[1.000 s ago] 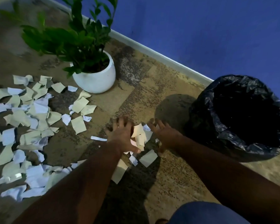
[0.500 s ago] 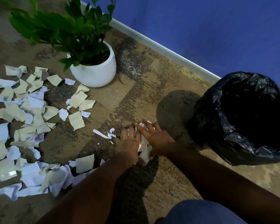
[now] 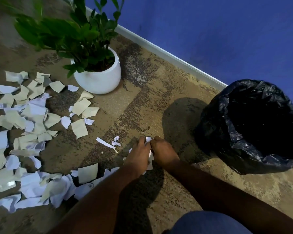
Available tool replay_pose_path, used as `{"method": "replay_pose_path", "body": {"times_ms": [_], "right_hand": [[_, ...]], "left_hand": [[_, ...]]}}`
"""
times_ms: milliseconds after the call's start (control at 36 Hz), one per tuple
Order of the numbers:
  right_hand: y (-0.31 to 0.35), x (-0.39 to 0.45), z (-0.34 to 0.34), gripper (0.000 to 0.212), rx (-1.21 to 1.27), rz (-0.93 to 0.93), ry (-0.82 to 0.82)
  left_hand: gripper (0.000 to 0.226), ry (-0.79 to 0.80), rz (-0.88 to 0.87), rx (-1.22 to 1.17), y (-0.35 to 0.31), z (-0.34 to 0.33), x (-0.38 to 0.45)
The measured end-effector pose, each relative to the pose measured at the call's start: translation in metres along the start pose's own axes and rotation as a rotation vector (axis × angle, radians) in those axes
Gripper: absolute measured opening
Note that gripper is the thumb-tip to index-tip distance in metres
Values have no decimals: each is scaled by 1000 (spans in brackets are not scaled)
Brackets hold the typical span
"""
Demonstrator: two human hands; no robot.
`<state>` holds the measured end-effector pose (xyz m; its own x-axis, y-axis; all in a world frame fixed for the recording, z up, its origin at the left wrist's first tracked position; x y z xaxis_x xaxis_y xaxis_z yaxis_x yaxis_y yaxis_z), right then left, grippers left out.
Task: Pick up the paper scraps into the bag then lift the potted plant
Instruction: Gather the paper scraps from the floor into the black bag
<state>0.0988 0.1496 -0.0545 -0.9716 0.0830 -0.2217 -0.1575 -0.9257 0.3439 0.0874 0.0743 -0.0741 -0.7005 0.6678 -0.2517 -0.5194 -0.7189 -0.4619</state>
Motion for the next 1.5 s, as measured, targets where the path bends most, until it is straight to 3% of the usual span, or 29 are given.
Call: {"method": "replay_pose_path", "body": {"times_ms": [83, 222, 306, 500, 611, 695, 750, 861, 945, 1028, 1139, 1195, 1501], "right_hand": [[3, -1, 1, 23, -10, -21, 30], [6, -5, 2, 24, 16, -19, 70], [5, -8, 8, 22, 32, -39, 55], [5, 1, 50, 11, 57, -97, -25], [14, 7, 87, 13, 8, -58, -52], [17, 9, 119, 26, -23, -60, -119], [18, 7, 142, 31, -24, -54, -168], [17, -1, 189, 16, -74, -40, -260], [17, -10, 231, 24, -75, -25, -374], [17, -23, 273, 28, -133, 2, -475], [9, -41, 316, 5, -213, -9, -533], [1, -50, 333, 13, -236, -24, -550], [-83, -109, 372, 14, -261, -200, -608]], "left_hand": [[66, 53, 15, -126, 1, -1, 1], [37, 61, 12, -122, 0, 7, 5], [32, 74, 1, -105, -4, 14, 6], [27, -90, 20, -111, -14, 59, 14], [21, -202, -24, -163, -27, 90, 20], [24, -277, -38, -197, -39, 114, 24], [23, -319, -62, -219, -51, 131, 28], [28, -430, -131, -231, -81, 169, 34], [36, -484, -200, -231, -109, 195, 38], [32, -572, -282, -223, -140, 222, 39], [21, -677, -332, -167, -178, 249, 40], [18, -706, -365, -166, -199, 256, 43], [14, -590, -481, -280, -305, 223, 61]]}}
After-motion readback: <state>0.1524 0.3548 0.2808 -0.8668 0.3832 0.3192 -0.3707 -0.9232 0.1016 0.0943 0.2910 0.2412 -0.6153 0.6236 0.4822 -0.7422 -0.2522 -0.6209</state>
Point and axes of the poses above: each hand's wrist, its own x-axis towards the middle knuckle, its own z-axis out of the back of the hand, y = z × x, the point moved 9 cm from there along x, towards the middle knuckle, and after that the axes turned 3 degrees about -y, right-handed, at the moved point
